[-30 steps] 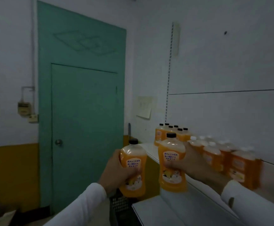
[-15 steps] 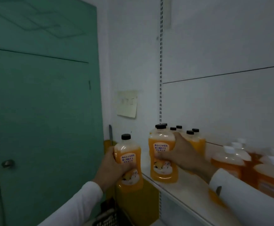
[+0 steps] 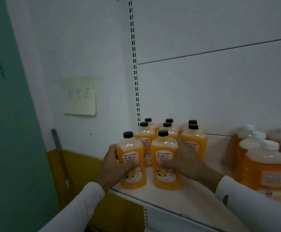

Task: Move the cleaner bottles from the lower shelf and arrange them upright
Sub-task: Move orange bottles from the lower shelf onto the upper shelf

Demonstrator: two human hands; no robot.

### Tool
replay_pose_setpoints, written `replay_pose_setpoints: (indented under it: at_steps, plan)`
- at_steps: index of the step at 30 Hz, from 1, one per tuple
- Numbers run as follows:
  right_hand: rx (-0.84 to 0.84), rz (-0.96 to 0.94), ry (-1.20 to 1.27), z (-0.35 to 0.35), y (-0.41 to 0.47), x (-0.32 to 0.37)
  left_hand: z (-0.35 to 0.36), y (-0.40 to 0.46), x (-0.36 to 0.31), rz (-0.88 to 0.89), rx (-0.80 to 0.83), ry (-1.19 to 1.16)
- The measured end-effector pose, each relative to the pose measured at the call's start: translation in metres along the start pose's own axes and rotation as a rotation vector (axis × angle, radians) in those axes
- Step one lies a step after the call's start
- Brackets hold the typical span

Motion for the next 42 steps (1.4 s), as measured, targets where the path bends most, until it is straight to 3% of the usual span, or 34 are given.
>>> replay_pose_setpoints:
  at_steps: [4,10,27,31,42]
  plan:
    - [-0.104,0.073,-0.004,0.013,0.0,0.001,0.004,0.027,0.012,0.031,0.139,-0.062]
    - [-0.125,0.182,-0.015,0.017,0.005,0.004,0.013,0.052,0.028,0.045,0.273,-0.123]
    - [-0.162,0.201,-0.048,0.024,0.012,-0.001,0.023,0.062,0.031,0.012,0.321,-0.163]
    - [-0.149,0.194,-0.069,0.022,0.012,0.0,0.021,0.058,0.022,-0.024,0.333,-0.093]
    - [0.012,0.178,-0.238,0.006,-0.028,0.007,-0.018,0.015,0.008,-0.043,0.326,0.446]
Point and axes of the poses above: each hand's wrist, its own y-axis towards the middle knuckle, its own z-axis out of the palm, x = y × z, the point moved 4 cm from there along y, towards the middle knuckle, and after that the axes turned 10 degrees about -y, right-handed, at the moved point
